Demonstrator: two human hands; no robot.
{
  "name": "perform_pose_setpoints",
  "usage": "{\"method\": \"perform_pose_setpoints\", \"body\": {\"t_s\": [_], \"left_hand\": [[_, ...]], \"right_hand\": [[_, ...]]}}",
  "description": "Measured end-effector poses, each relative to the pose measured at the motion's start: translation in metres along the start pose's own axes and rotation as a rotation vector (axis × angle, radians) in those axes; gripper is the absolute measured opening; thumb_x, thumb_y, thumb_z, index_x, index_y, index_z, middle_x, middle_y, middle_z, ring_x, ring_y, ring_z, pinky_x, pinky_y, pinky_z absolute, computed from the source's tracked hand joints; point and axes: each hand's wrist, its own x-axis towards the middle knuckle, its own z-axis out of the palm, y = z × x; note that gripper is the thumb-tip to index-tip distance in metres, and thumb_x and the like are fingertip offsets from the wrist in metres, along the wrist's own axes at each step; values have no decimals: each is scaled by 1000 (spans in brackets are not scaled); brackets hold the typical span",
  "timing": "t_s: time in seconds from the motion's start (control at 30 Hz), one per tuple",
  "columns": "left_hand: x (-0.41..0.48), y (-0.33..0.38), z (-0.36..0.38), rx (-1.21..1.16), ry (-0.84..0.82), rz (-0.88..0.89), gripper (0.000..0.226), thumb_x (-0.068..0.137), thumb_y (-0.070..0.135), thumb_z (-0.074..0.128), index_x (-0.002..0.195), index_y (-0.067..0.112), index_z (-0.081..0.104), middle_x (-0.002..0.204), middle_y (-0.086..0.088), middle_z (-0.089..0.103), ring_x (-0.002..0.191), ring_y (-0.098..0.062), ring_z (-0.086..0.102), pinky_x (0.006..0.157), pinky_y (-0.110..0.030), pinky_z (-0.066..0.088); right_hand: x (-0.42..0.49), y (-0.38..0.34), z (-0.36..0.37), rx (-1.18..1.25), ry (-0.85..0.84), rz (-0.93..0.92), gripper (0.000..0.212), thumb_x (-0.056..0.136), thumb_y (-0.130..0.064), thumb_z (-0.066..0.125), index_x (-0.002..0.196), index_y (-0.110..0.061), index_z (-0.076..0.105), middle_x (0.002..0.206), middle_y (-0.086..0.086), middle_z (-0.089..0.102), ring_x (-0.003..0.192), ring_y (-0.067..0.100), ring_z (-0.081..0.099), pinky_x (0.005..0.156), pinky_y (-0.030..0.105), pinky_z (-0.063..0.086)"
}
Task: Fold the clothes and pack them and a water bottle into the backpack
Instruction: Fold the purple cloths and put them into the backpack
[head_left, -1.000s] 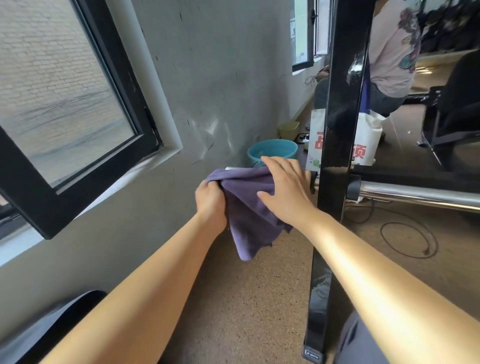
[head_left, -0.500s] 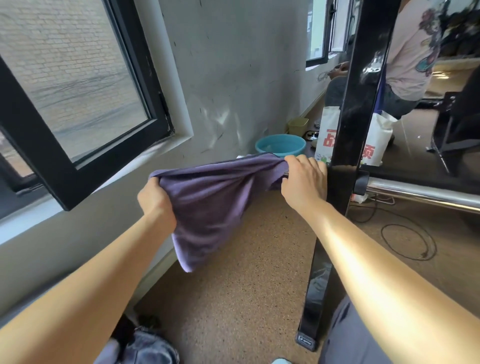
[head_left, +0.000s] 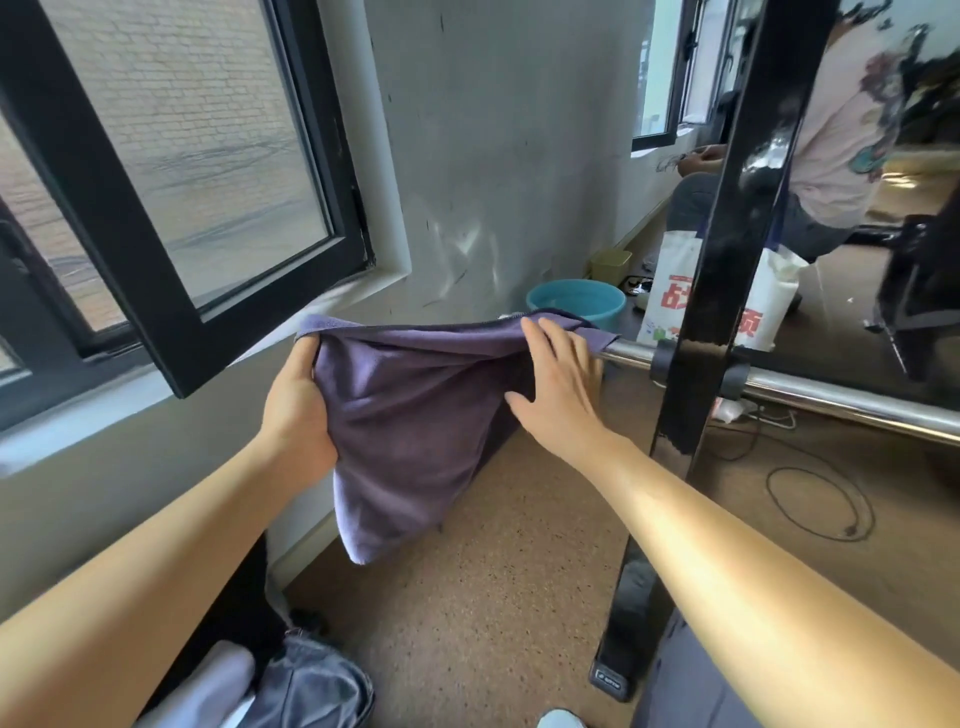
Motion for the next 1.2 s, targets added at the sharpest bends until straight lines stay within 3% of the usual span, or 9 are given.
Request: {"method": "perform_pose_setpoints", "body": {"t_s": [0.13,0.23,0.37,0.5,0.67,0.8,0.93,1.1,1.2], "left_hand": [[-12,8,-34,175,-23,39,59,52,64,78,95,24,80,107,-5,80,103,-21,74,101,-40,53],[-24,13,-57,344,-61,72,42,51,60,70,69,23,80,85,-5,78,96,-25,71,96,-41,52],[-37,14,-84,491,-61,103,35,56,53,64,51,19,62,67,-2,60,77,-21,58,79,-39,44],[-43,12,-108,640,-38,164,39,70,47,64,49,21,46,57,2,43,57,-12,43,62,-31,34],[-40,8,-143,656,60,204,56,100,37,62,51,17,44,53,2,44,53,-11,45,58,-28,37],[-34,16,-172,527,234,188,57,98,47,62,81,-8,65,69,-8,65,69,-19,64,71,-33,49],[-27,13,-201,472,378,141,39,100,41,59,74,16,73,64,8,72,74,-12,67,74,-30,52],[-6,7,-216,437,501,132,34,100,40,55,95,11,72,80,1,66,75,-12,59,69,-28,47],[8,3,-233,411,586,124,30,99,42,55,92,15,67,83,1,62,75,-14,55,67,-29,44]], "right_hand": [[-13,-34,-3,362,-149,-165,92,87,-32,76,161,-33,20,163,-7,19,140,21,40,116,42,36],[-14,-58,0,446,-166,-182,84,87,-30,76,157,-38,29,152,-9,34,93,8,57,95,27,48],[-20,-88,24,508,-480,-200,39,87,-24,78,125,-23,71,112,0,70,70,-6,57,79,26,47],[-42,-133,43,835,-886,-89,15,91,-14,72,104,-23,74,92,-2,76,76,9,67,66,23,50],[-59,-176,69,925,-1147,-106,29,86,-21,77,115,-19,75,112,-5,77,109,15,70,98,33,54],[-64,-192,97,773,-1059,-148,23,83,-6,65,101,-15,78,101,-2,79,95,13,73,88,31,58],[-50,-188,129,442,-900,-165,7,75,-10,62,70,-6,63,65,0,60,64,19,53,61,31,45],[-32,-180,164,101,-816,-188,19,70,1,50,59,-13,43,64,9,53,69,35,49,52,34,32],[-18,-172,176,51,-778,-120,20,71,4,47,63,-14,50,70,9,56,77,37,52,61,32,36]]}}
